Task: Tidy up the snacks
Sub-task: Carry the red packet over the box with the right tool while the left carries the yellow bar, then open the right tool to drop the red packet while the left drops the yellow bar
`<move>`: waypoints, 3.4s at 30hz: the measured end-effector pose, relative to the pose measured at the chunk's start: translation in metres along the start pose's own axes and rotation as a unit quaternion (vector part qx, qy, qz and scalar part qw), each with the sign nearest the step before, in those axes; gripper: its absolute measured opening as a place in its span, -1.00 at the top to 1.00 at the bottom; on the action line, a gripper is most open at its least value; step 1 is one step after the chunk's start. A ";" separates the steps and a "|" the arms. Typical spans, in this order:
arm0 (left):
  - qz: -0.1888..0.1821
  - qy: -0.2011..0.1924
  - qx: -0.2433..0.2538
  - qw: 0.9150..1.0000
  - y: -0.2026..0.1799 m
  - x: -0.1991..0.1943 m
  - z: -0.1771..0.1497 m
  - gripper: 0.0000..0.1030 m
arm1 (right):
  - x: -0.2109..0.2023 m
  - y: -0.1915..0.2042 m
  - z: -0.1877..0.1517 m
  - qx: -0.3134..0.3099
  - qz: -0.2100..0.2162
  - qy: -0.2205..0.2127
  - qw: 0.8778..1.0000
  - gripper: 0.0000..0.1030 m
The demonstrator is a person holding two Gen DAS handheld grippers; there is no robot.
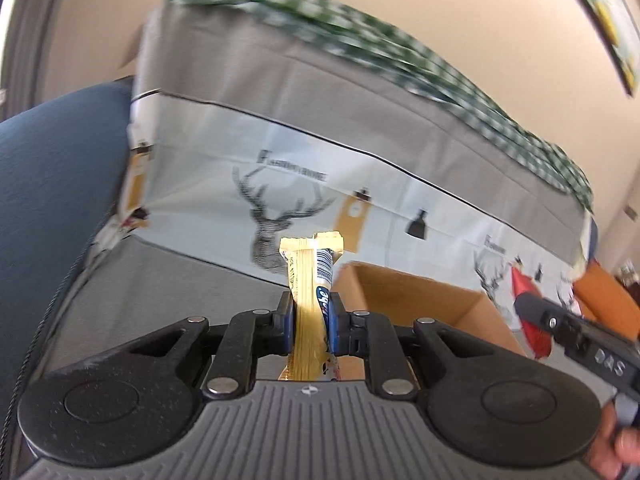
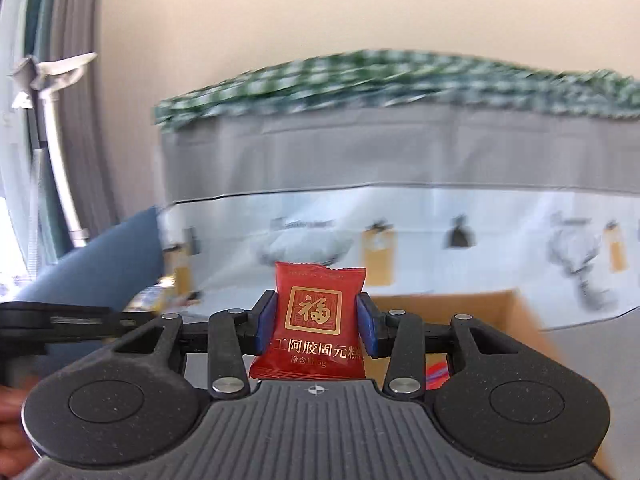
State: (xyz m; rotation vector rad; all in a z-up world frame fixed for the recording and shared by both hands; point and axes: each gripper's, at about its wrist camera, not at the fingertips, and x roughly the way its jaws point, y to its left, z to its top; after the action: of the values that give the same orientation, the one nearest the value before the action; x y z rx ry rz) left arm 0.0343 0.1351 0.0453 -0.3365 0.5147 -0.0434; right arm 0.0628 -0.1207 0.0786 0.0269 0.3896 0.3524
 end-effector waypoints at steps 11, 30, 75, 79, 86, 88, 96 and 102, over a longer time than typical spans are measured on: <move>-0.038 -0.005 0.040 0.998 -0.045 0.027 -0.010 0.66 | -0.003 -0.072 -0.030 0.030 -0.076 0.006 0.997 0.15; -0.089 0.001 0.080 0.993 -0.104 0.055 -0.033 0.66 | -0.009 -0.097 -0.043 0.024 -0.092 0.008 0.995 0.15; -0.115 -0.004 0.126 0.985 -0.137 0.062 -0.050 0.66 | -0.005 -0.106 -0.046 0.026 -0.101 0.005 0.995 0.14; -0.117 -0.003 0.130 0.985 -0.138 0.063 -0.050 0.66 | -0.005 -0.105 -0.046 0.026 -0.101 0.004 0.995 0.14; -0.119 -0.004 0.133 0.984 -0.140 0.063 -0.051 0.66 | -0.004 -0.104 -0.045 0.022 -0.098 0.004 0.995 0.14; -0.120 -0.003 0.134 0.984 -0.140 0.063 -0.051 0.66 | -0.004 -0.104 -0.045 0.022 -0.097 0.003 0.995 0.14; -0.121 -0.004 0.138 0.983 -0.142 0.063 -0.053 0.66 | -0.004 -0.105 -0.046 0.020 -0.094 0.001 0.995 0.14; -0.125 -0.001 0.137 0.983 -0.143 0.064 -0.053 0.65 | -0.004 -0.105 -0.045 0.020 -0.093 0.002 0.995 0.13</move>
State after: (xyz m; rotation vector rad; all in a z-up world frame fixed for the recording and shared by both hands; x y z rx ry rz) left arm 0.0701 -0.0238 0.0179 -0.1293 0.4551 -0.3537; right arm 0.0771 -0.2227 0.0283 0.0295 0.4000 0.1606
